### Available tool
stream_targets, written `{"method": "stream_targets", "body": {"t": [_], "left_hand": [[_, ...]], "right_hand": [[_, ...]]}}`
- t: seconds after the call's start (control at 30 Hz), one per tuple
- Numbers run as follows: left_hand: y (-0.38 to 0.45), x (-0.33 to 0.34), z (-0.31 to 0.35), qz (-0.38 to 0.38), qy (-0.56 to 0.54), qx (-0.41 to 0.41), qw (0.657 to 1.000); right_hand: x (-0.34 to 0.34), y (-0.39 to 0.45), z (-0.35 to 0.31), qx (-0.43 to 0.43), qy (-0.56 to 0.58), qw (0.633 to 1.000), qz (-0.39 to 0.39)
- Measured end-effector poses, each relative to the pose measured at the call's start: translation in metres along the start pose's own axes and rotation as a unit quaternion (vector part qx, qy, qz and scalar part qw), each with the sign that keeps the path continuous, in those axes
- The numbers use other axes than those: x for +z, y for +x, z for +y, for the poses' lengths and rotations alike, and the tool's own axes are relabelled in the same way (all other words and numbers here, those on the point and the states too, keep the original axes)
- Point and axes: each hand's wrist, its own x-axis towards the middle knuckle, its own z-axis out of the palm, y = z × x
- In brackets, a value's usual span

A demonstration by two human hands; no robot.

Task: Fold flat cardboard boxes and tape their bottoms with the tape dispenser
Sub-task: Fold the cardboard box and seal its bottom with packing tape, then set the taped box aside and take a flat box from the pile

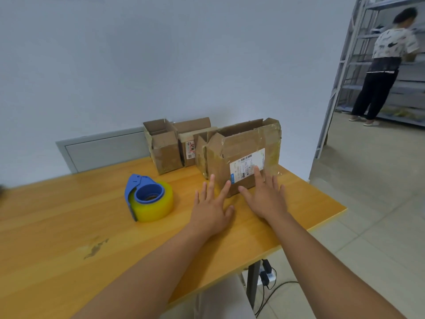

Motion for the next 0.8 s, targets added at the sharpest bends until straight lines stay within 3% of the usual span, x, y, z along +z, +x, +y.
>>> {"method": "stream_targets", "body": {"t": [0.13, 0.23, 0.4, 0.8], "left_hand": [[-0.019, -0.017, -0.021, 0.043, 0.007, -0.026, 0.999], [-0.037, -0.035, -0.041, 0.087, 0.023, -0.035, 0.995], [-0.075, -0.064, -0.089, 0.134, 0.035, -0.076, 0.987], [-0.208, -0.112, -0.266, 0.153, 0.055, -0.306, 0.938]], "right_hand": [[-0.003, -0.030, -0.025, -0.060, 0.003, 0.992, 0.113], [-0.005, -0.049, -0.059, -0.127, 0.006, 0.981, 0.149], [0.001, -0.064, -0.131, -0.213, 0.026, 0.968, 0.127], [0.082, -0.105, -0.330, -0.388, 0.034, 0.921, -0.002]]}}
